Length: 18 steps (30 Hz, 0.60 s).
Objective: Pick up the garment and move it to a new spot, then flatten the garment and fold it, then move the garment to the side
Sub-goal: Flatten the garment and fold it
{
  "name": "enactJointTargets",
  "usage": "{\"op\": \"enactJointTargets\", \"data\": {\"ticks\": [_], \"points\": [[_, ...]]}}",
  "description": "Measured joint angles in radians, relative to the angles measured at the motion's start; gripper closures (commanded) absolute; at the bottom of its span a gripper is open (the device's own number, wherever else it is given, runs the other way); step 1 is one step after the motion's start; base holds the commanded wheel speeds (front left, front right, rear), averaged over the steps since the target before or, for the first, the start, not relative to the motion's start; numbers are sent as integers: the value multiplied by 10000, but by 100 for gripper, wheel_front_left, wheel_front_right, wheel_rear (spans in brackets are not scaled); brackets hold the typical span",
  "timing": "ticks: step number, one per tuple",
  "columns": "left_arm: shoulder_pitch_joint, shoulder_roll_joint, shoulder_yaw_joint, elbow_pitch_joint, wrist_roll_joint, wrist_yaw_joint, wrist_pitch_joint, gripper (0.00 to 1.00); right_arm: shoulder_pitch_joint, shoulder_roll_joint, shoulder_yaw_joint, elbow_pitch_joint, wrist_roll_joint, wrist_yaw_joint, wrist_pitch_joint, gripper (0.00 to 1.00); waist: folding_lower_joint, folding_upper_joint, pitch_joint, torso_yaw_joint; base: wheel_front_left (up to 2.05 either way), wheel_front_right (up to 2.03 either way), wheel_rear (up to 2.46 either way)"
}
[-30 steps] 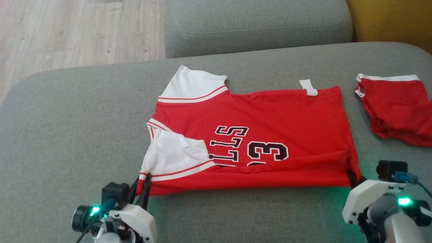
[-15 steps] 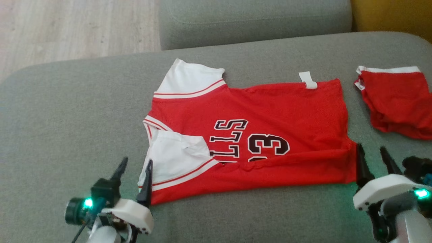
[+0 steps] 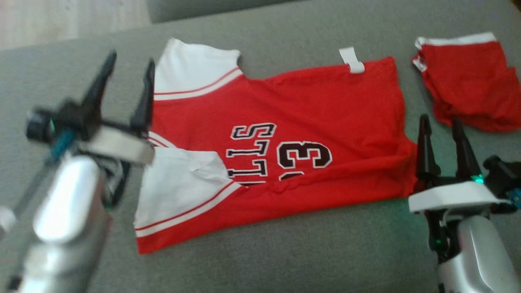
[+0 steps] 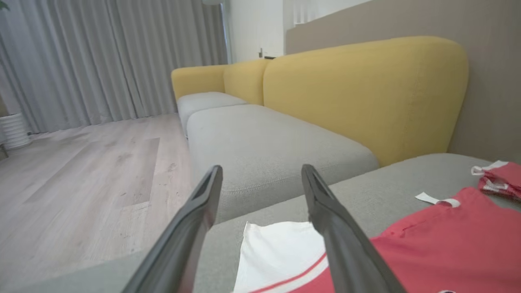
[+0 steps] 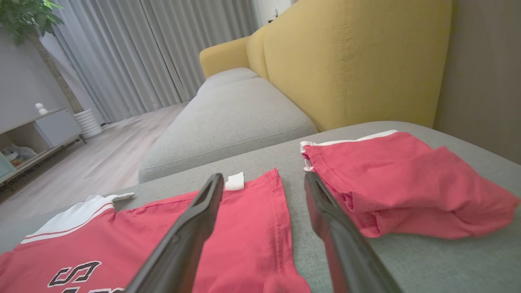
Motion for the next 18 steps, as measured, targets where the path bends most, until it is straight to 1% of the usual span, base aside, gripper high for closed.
{"op": "enactJointTargets", "data": {"ticks": [3, 7, 10, 12, 18], "points": [[-1358, 458, -221, 589, 73, -512, 911, 0, -302, -2, 293, -19, 155, 0, -173, 0, 1, 0, 471, -284, 0, 0, 0], [-2975, 1080, -742, 1634, -151, -894, 2449, 0, -731, -12, 784, -4, 305, 0, -322, 0, 1, -1, 1104, -711, 0, 0, 0], [-3786, 1507, -1404, 2226, -514, -901, 3170, 0, -956, -12, 1179, 36, 359, 0, -376, 0, 1, 0, 1591, -1049, 0, 0, 0], [-4207, 1860, -2096, 2533, -865, -941, 3570, 0, -1078, -13, 1333, 92, 485, 0, -439, 0, 1, -1, 1917, -1247, 0, 0, 0], [-5275, 2803, -3279, 3331, -2318, -976, 4439, 0, -1429, -13, 1732, 127, 619, 0, -527, 0, 0, -1, 2742, -1810, 0, 0, 0]]}}
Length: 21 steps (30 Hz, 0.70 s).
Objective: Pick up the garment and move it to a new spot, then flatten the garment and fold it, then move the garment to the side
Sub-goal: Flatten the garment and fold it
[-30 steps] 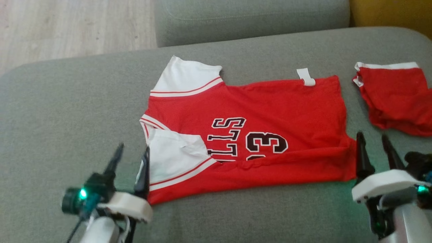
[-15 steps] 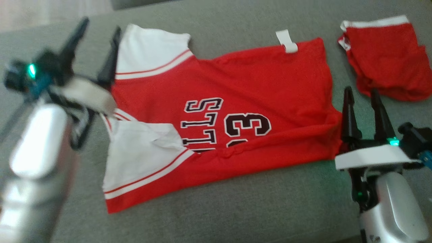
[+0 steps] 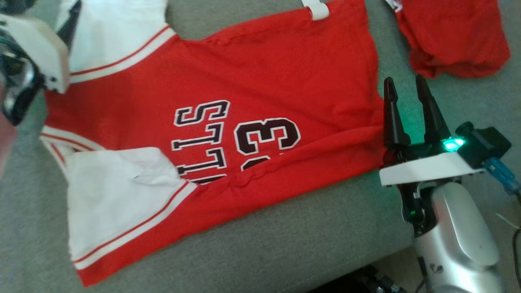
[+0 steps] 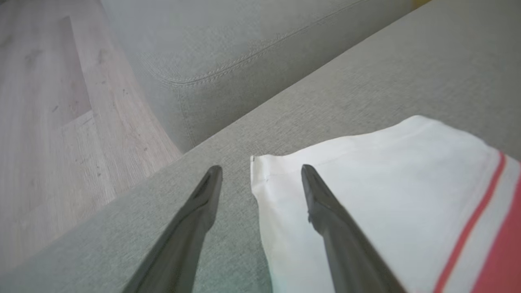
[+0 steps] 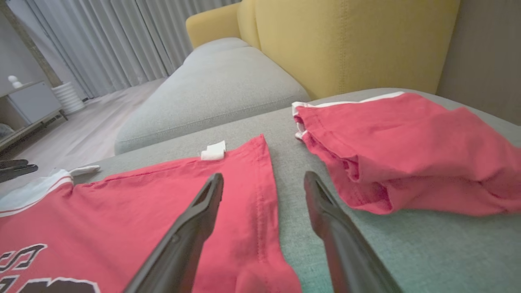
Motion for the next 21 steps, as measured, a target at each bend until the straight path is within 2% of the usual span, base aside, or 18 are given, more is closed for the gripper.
{"op": "enactJointTargets", "data": {"ticks": [3, 16, 18, 21], "points": [[-363, 336, -518, 213, -441, 0, 134, 0, -140, 0, -4, 29, 36, 0, 0, 0, 0, 0, 233, -249, 0, 0, 0], [-1229, 738, -1741, 1350, -1718, 0, 593, 0, -171, 0, -42, -102, 71, 0, -31, 0, -3, 0, 508, -657, 0, 0, 0], [-1300, 729, -1889, 1358, -2128, 0, 855, 100, -201, 0, -109, -67, 59, 0, -31, 0, -2, 0, 510, -657, 0, 0, 0], [-1312, 700, -2326, 1160, -2585, 0, 1064, 100, -299, 0, -326, -31, -6, 0, -31, 0, -3, 0, 448, -585, 0, 0, 0]]}}
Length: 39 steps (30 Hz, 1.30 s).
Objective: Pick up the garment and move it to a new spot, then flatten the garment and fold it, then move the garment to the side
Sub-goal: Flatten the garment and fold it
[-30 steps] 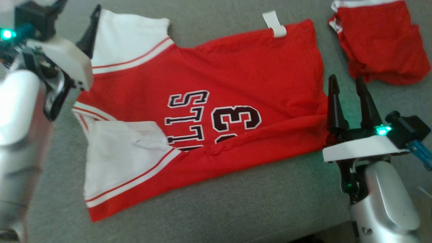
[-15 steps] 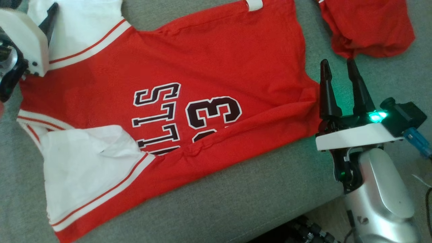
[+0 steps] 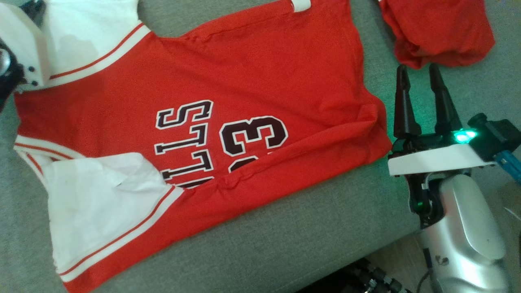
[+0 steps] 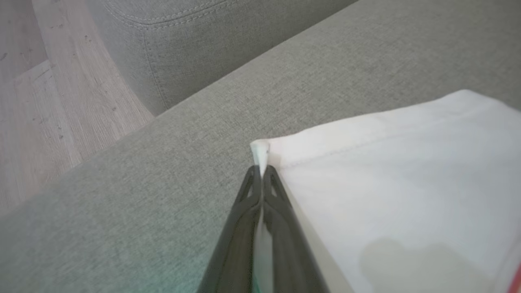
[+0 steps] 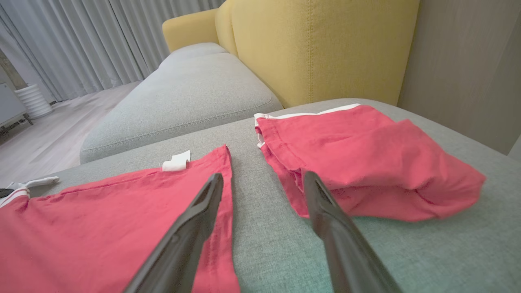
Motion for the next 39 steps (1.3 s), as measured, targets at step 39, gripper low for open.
{"op": "enactJointTargets", "data": {"ticks": [39], "points": [[2161, -309, -1739, -5544, 562, 1235, -3317, 100, -4360, -1985, -2125, 5705, -4704, 0, 4778, 0, 0, 0, -1306, 4206, 0, 0, 0]]}}
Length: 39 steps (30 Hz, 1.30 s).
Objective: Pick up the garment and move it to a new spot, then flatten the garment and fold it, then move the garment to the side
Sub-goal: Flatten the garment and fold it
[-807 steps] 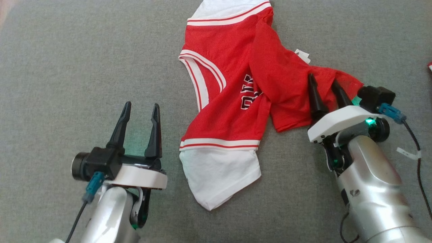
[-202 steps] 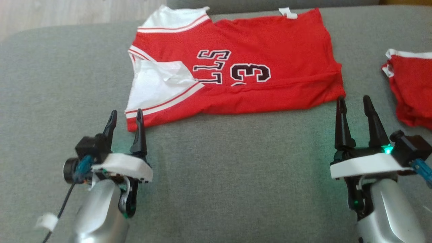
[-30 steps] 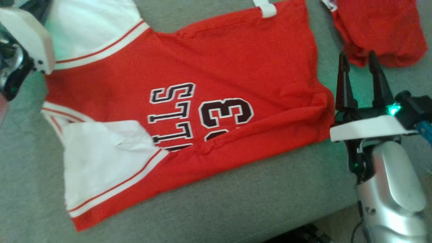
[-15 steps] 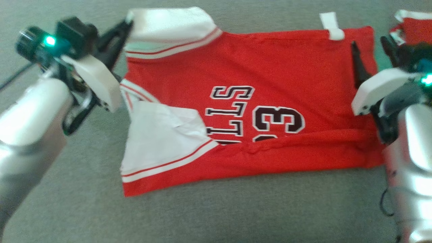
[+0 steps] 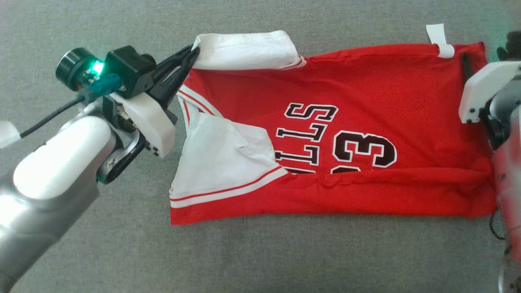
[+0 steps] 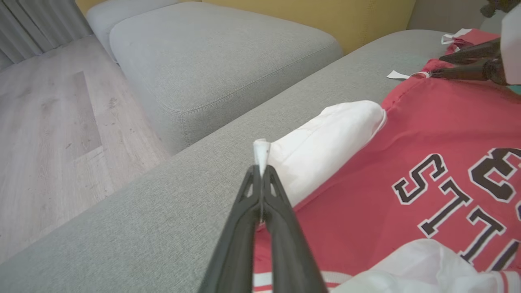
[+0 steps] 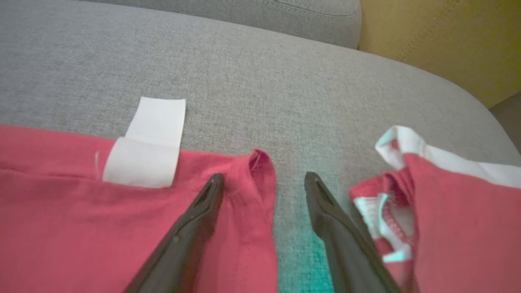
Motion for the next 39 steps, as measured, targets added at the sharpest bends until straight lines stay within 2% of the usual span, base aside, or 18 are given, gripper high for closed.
{"op": "enactJointTargets", "data": {"ticks": [4, 5, 6, 10, 14, 21, 25, 34, 39], "points": [[-1, 23, -15, -96, 0, 2, 33, 100, -319, -100, 230, 497, 0, 0, -81, 0, 0, 0, 67, -22, 0, 0, 0], [-2, 29, -15, -98, 0, 4, 90, 100, -452, -140, 309, 679, 2, 0, -79, 60, 0, 0, 81, -34, 0, 0, 0], [-2, 35, -17, -96, 0, 4, 90, 100, -588, -184, 430, 851, 2, 0, -79, 100, 0, 0, 89, -45, 0, 0, 0], [-4, 79, 0, -21, -19, 104, 100, 100, -937, -199, 865, 1383, 278, 0, -351, 100, 1, 0, 90, -127, 0, 0, 0], [-17, 151, 199, 276, -153, 305, 84, 100, -1076, -171, 899, 1599, 1191, 0, -1081, 100, 1, 0, 64, -273, 0, 0, 0], [-612, 163, 570, 1112, -184, 437, -151, 100, -2230, -73, 1429, 1313, 2984, 0, -2019, 100, 1, 0, 223, -499, 0, 0, 0], [-1482, 81, 570, 1919, 499, 435, -665, 100, -2790, -79, 1965, 1005, 3787, 0, -2412, 100, 1, 0, 447, -613, 0, 0, 0], [-3135, -1126, 888, 4286, 1120, 449, -2330, 100, -3782, -199, 2731, 1060, 5104, 0, -3292, 100, 2, 0, 837, -687, 0, 0, 0], [-3440, -1678, 976, 5342, 1147, 316, -2894, 100, -4027, -293, 3078, 1323, 5647, 0, -3731, 100, 2, 0, 814, -606, 0, 0, 0]]}}
